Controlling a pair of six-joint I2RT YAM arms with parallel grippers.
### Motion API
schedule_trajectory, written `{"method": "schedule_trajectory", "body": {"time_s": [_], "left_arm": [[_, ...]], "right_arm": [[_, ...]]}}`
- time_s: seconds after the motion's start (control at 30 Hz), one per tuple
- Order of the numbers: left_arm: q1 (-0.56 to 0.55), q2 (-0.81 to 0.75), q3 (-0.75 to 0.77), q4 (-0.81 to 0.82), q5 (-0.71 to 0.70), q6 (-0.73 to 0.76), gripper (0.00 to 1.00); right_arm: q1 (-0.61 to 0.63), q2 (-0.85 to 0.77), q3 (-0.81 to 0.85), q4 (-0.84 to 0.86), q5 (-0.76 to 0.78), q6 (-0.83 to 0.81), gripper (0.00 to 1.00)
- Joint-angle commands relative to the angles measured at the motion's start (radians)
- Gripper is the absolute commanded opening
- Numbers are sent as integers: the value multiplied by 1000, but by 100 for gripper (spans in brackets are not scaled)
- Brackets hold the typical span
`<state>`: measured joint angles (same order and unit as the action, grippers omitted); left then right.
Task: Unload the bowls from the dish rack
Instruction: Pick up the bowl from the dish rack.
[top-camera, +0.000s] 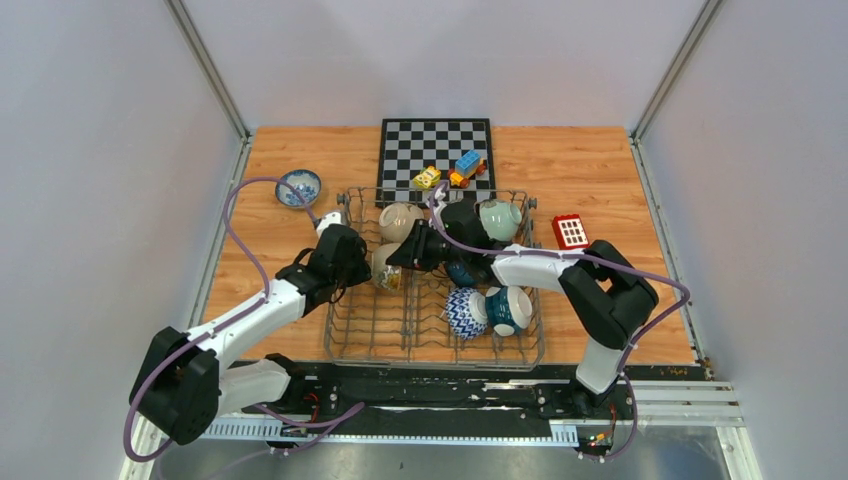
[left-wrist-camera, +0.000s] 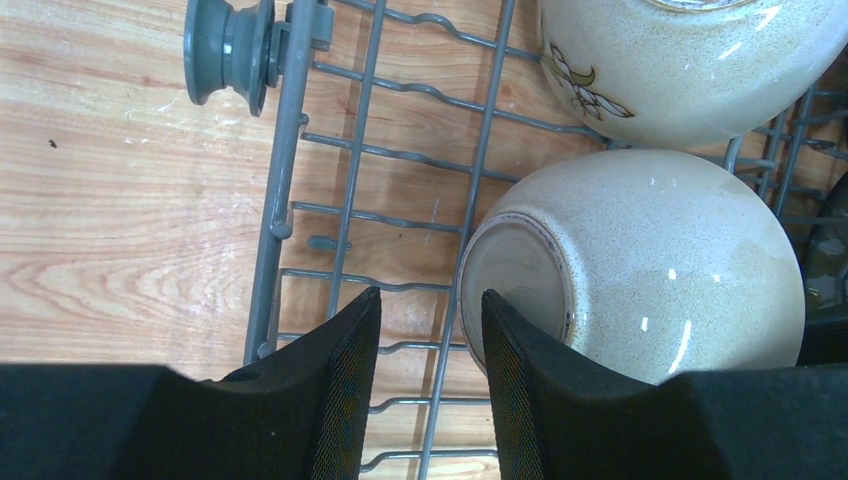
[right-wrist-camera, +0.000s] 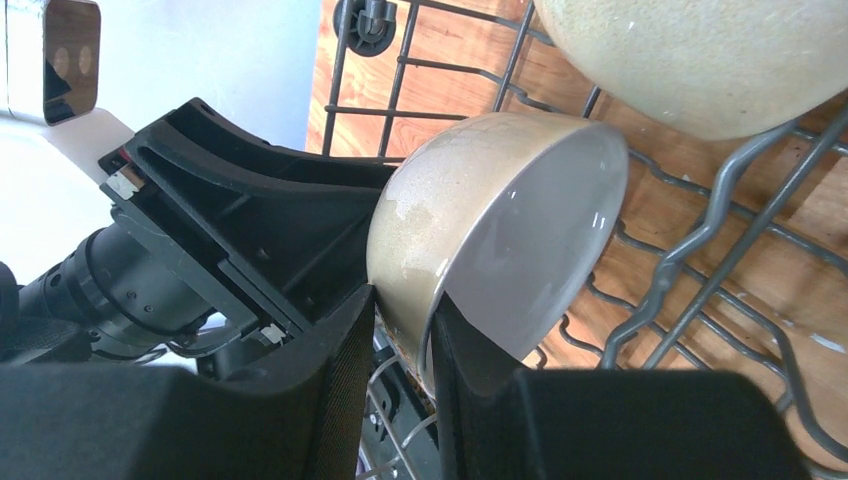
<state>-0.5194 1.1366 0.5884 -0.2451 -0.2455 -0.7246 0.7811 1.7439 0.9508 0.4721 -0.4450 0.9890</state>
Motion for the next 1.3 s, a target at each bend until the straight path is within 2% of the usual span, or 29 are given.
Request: {"method": "schedule_trajectory", "body": {"time_s": [0.0,0.23,0.33,0.77,1.27], "left_arm": [[-5,-17,-17,1,25,2,45],[-7,-42,-18,-14,10,7,45],[-7,-60,-14,-29,2,12,44],[-6,-233,91,-202,-53,38,47],[-6,-361,210,-347,-111,45,49]], "right_arm": [[9,26,-17,94,-28,27,27],[9,62,-22,189,-61,62,11],[9,73,-17,212,-74,69,0],[15,111,18,369,-150,130,0],[41,158,69,527,-210,220,0]]}}
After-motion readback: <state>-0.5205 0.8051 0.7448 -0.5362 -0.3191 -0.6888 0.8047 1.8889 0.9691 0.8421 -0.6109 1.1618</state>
